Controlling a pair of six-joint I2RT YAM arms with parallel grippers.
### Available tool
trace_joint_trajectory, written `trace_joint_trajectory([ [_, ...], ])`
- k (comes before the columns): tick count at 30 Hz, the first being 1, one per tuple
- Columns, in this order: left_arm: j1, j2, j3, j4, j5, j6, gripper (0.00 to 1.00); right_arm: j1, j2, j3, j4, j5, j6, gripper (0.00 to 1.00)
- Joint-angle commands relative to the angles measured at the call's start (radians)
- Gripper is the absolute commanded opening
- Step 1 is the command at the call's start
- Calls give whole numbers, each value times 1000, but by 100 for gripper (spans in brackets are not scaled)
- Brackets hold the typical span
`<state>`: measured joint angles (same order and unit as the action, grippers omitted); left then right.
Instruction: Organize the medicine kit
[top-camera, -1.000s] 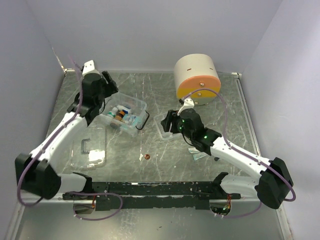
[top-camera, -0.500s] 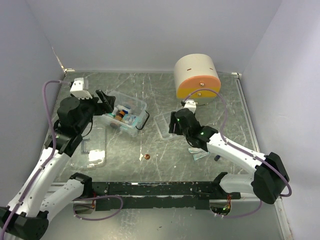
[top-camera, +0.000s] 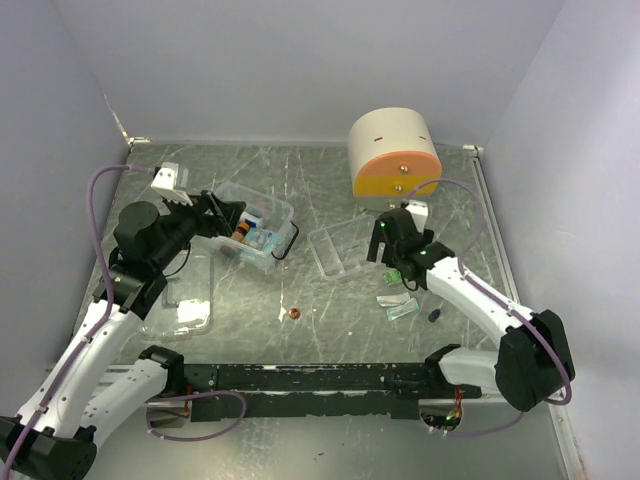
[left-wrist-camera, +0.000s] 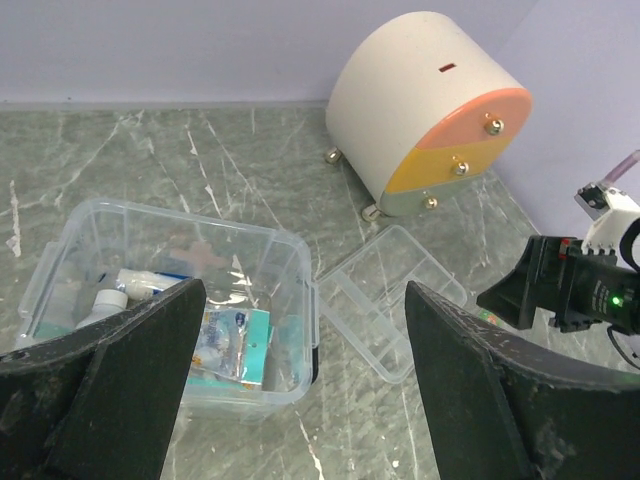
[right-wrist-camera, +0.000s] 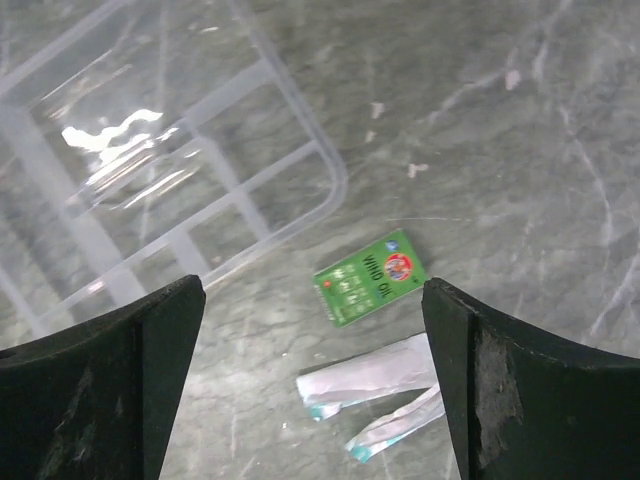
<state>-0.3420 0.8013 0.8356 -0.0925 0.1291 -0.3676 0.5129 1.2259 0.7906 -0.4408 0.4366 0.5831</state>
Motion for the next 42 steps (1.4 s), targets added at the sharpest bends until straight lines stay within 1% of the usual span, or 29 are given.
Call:
trace_joint_trajectory([
  [1,6,-10,-3,53,62,17,92,-112,1,-34,-32,-97,-12,93],
  [3,7,-9,-6,56,69,15,92,-162,-2,-62,-7,-149,-11,96],
  [7,7,-7,-11,68,90,12,91,-236,0,-118,51,-246,-29,97],
  [16,7,-2,-11,73,99,19,91,-321,42,-143,129,-390,-106,97],
  [25,8,-2,-12,77,111,25,91,-342,108,-142,227,-441,-189,94],
  [31,8,-1,-12,77,115,27,91,-341,131,-154,256,-487,-217,93],
  [36,8,1,-14,80,120,27,91,-342,140,-169,238,-486,-208,92],
  [42,7,0,-16,81,121,27,91,-340,118,-178,186,-478,-159,89],
])
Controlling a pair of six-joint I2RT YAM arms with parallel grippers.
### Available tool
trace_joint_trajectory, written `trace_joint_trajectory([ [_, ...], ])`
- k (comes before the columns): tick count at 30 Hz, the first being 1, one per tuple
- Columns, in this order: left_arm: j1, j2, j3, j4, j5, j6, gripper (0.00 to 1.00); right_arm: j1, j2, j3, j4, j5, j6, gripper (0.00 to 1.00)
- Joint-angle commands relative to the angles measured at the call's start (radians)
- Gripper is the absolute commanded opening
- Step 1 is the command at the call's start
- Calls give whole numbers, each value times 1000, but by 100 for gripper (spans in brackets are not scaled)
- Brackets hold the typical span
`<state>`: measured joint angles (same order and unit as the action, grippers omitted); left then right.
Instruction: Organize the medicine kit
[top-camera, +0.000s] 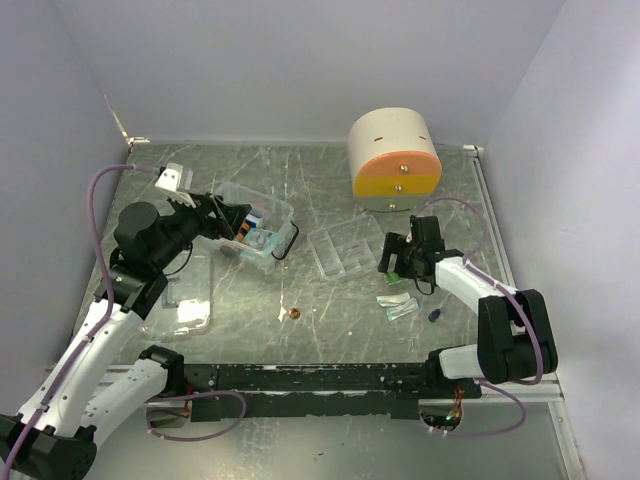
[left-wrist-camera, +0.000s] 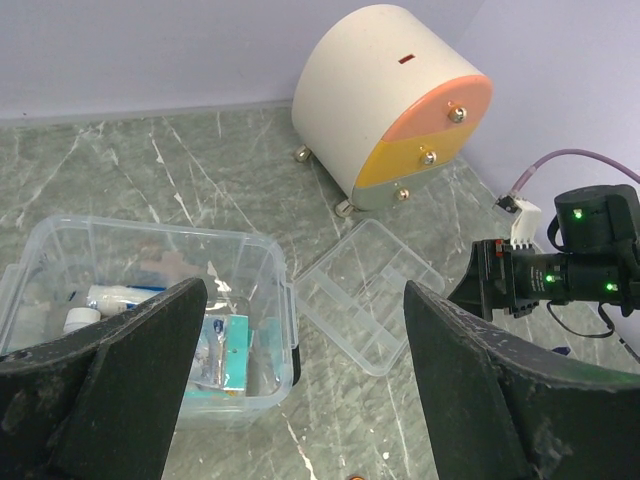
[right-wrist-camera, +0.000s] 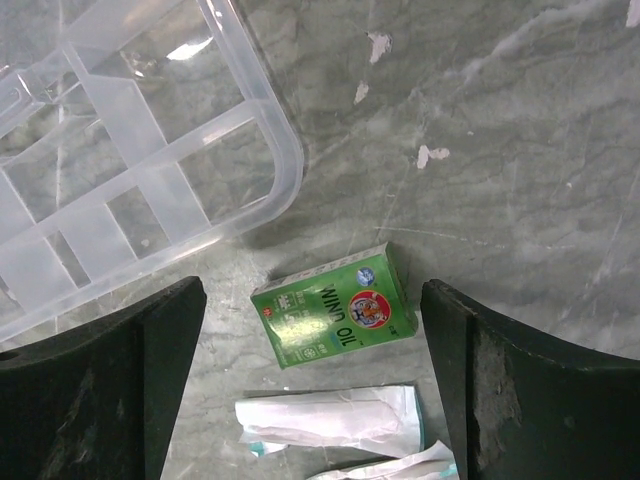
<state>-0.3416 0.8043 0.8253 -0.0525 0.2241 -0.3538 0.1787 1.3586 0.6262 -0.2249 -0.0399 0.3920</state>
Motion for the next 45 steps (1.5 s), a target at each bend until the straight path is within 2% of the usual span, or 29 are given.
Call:
trace_joint_trajectory([
  [1,7,-3,-6,40,26,12,91,-6,-21,-19,-32,-3,38,88],
  [14,7,-4,-6,37,24,12,91,25,34,16,-97,52,52,78],
  [31,7,-5,-7,34,25,16,91,64,144,113,-214,213,84,84],
  [34,7,-7,-6,33,25,18,91,64,151,128,-189,203,51,86],
  [39,7,-8,-7,34,27,18,91,68,168,135,-148,99,-26,85],
  [45,7,-3,-8,37,31,16,91,140,145,117,-151,77,-18,84],
])
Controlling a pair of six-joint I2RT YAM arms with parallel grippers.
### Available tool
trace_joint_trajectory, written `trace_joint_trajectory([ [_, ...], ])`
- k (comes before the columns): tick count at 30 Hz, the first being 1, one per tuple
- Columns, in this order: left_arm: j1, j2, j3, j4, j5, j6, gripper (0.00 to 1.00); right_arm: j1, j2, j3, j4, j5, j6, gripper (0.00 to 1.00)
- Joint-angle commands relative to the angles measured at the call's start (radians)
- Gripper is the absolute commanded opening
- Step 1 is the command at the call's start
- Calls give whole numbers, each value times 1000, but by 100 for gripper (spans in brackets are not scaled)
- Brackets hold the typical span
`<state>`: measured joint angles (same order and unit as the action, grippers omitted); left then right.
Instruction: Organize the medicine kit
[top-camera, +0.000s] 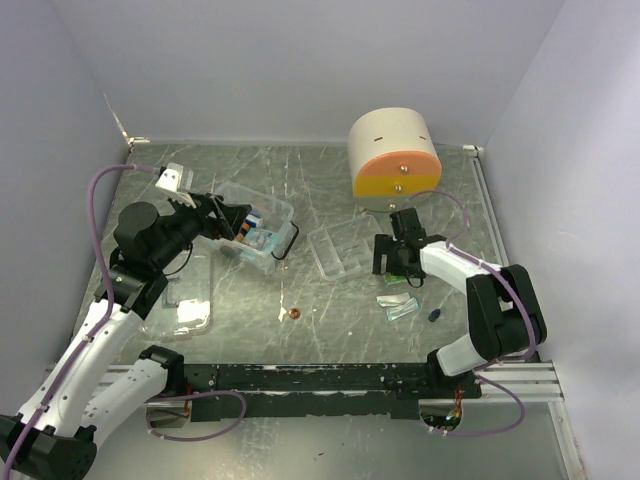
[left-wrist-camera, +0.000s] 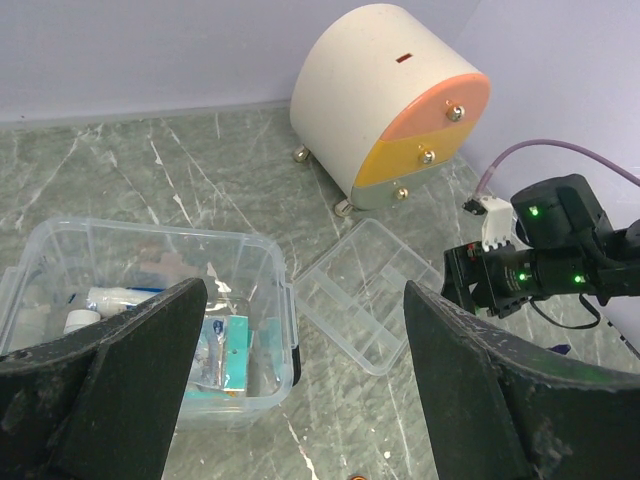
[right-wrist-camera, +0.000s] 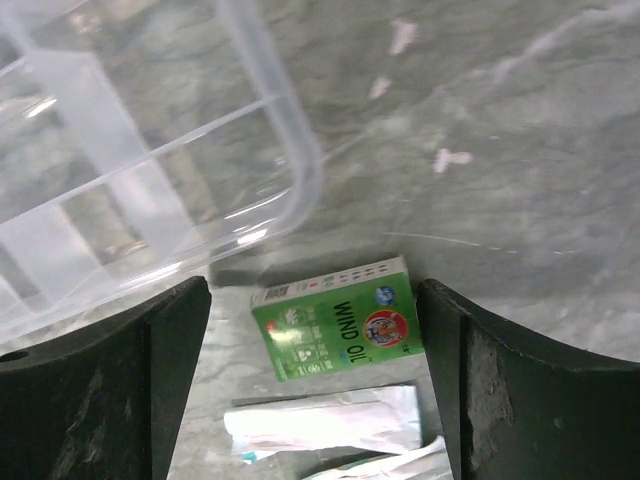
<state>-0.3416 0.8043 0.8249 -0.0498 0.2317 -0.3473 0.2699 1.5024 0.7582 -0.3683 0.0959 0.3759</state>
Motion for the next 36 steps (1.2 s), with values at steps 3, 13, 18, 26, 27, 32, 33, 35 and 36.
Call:
trace_joint_trajectory([
  [3,7,-2,-8,36,25,9,91,79,2,-16,-45,-23,40,83],
  [13,7,1,-9,39,26,8,91,109,38,7,-70,95,129,79],
  [18,6,-1,-9,37,23,10,91,108,50,10,-47,113,173,72],
  [26,7,-2,-7,34,19,11,91,107,35,5,-60,144,196,59],
  [27,6,-2,-9,34,19,11,91,107,28,4,-61,149,197,58],
  [32,7,-3,-8,32,17,11,91,108,5,3,-63,162,193,56],
  [33,7,-2,-8,32,18,11,91,107,3,4,-65,166,195,56],
  [35,7,-2,-8,32,17,11,91,109,-9,4,-66,169,200,55],
  [36,7,-3,-7,31,17,11,91,109,-20,4,-67,174,204,55],
])
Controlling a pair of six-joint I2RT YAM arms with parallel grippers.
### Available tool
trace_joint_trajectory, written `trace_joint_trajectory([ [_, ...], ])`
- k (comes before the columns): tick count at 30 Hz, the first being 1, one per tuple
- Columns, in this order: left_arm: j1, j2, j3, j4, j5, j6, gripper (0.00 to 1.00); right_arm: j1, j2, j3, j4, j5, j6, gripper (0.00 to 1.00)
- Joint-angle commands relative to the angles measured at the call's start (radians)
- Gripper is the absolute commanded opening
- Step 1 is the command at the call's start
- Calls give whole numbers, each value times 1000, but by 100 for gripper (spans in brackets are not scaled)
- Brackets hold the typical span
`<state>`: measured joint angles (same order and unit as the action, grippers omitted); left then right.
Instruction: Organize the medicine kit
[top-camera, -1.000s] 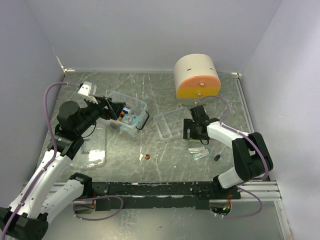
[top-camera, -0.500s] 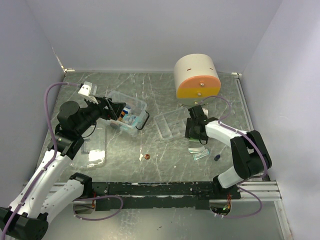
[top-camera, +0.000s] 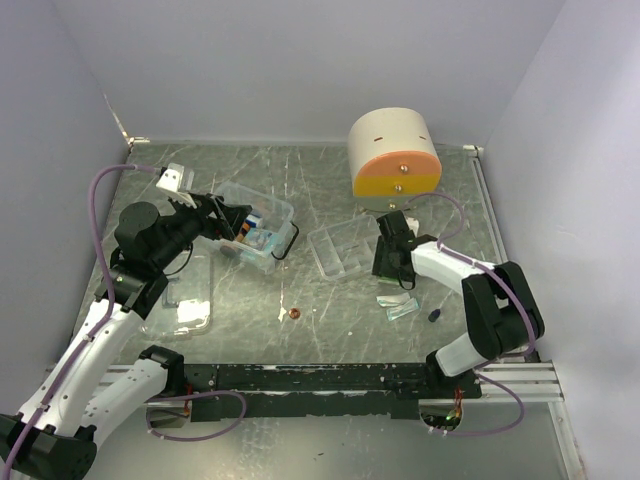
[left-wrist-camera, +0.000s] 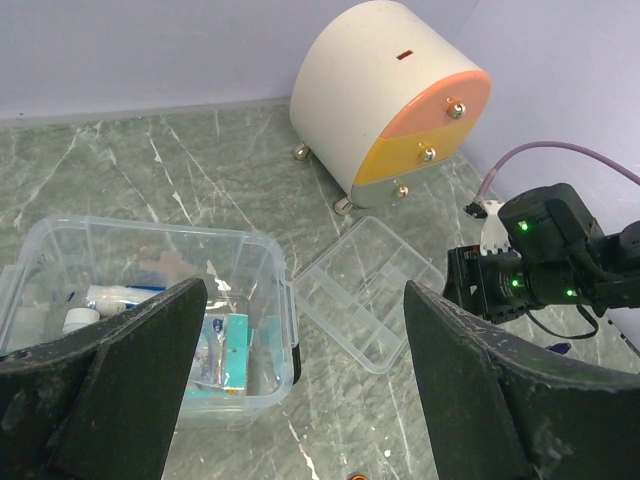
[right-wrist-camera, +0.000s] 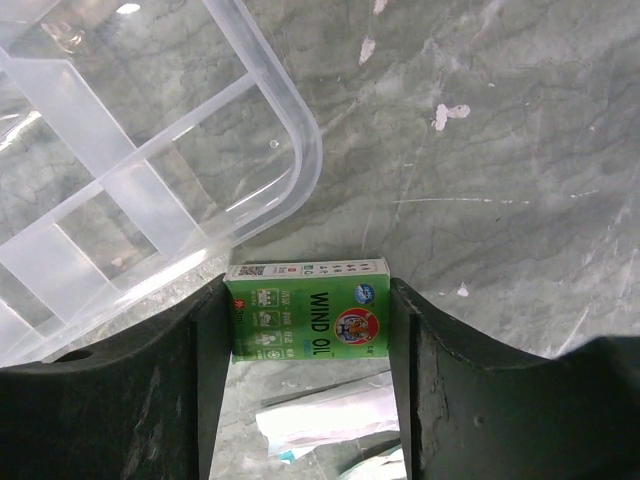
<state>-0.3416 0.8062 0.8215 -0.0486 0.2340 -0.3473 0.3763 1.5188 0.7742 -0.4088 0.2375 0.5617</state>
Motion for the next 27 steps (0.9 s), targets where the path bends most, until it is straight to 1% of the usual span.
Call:
trace_joint_trajectory([
  [1,7,-5,-4,29,14,11,91,3,-54,-11,-31,37,22,55],
  [7,7,-3,-4,32,15,10,91,2,-200,14,-45,63,14,54],
  [12,7,-5,-4,31,11,10,91,14,-221,60,33,19,-46,53],
  [15,7,-5,-3,29,10,10,91,46,-157,121,92,12,-97,53],
  [20,7,-11,1,17,-5,17,90,155,9,287,139,79,-202,52],
  [23,7,-17,-2,13,-16,20,90,183,95,348,183,69,-259,52],
  [27,7,-20,1,8,-27,24,90,193,178,390,222,29,-302,52],
])
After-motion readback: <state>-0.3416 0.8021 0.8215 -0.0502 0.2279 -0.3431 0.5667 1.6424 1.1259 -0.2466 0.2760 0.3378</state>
